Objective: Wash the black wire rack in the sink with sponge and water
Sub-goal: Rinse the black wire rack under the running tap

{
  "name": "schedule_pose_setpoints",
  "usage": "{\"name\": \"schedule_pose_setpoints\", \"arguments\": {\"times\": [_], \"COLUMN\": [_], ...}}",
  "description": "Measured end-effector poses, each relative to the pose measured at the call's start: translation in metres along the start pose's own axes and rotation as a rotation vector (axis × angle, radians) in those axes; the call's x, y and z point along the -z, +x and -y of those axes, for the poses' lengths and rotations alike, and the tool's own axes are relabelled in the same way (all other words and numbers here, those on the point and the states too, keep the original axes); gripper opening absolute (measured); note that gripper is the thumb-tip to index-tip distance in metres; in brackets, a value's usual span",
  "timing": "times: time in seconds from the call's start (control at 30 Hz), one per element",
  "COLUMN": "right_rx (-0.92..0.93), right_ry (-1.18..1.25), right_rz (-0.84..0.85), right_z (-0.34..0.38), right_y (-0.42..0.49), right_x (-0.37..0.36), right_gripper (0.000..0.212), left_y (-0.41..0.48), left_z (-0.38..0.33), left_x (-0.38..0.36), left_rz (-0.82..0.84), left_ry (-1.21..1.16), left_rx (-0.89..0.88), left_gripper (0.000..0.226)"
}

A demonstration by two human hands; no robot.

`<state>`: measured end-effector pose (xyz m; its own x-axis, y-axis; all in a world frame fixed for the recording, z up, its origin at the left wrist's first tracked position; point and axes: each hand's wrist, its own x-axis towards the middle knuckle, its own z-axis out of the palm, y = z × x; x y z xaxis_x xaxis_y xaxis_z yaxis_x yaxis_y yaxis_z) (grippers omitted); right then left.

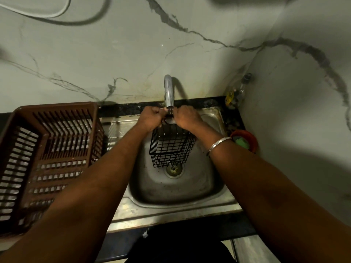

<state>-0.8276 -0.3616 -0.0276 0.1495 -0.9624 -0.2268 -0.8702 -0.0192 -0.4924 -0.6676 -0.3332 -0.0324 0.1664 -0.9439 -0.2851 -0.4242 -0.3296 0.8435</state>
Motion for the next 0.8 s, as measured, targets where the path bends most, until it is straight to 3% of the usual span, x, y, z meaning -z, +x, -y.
{"name": "schedule_pose_setpoints", "arguments": {"times": [0.13,0.33,0.53,0.6,0.8], "right_rx": [-0.106,0.017,-0.204,-0.241,-0.020], "right_ry": [0.004,-0.062,0.063,0.154,0.229], "right_rz": [-0.096,-0.077,-0.069,-0.085,-0.030], "right_z": [0.003,0.014,0.001,0.003,0.015], "right_y": [-0.002,-0.005,0.005,0.005,-0.001], "right_x": [-0.006,-0.002,0.004,0.001,0.000], "right_gripper": [0.052,0.049,0.060,0.058,0.032], "left_y": [-0.003,-0.001,-0.019,-0.023,-0.007], "left_z": [0.003,-0.002,-0.002,0.001,0.007], "left_x": [-0.013,-0.022,-0.020,-0.022,-0.028], "left_rz": [-0.026,-0.078,0.125,0.104,0.043], "left_ry": [-0.180,-0.226,-0.279,-0.278,-0.245], "left_rx": [0.039,0.040,0.004,-0.026,-0.017], "left_gripper": [0.039,0.037,0.036,0.034,0.036]}}
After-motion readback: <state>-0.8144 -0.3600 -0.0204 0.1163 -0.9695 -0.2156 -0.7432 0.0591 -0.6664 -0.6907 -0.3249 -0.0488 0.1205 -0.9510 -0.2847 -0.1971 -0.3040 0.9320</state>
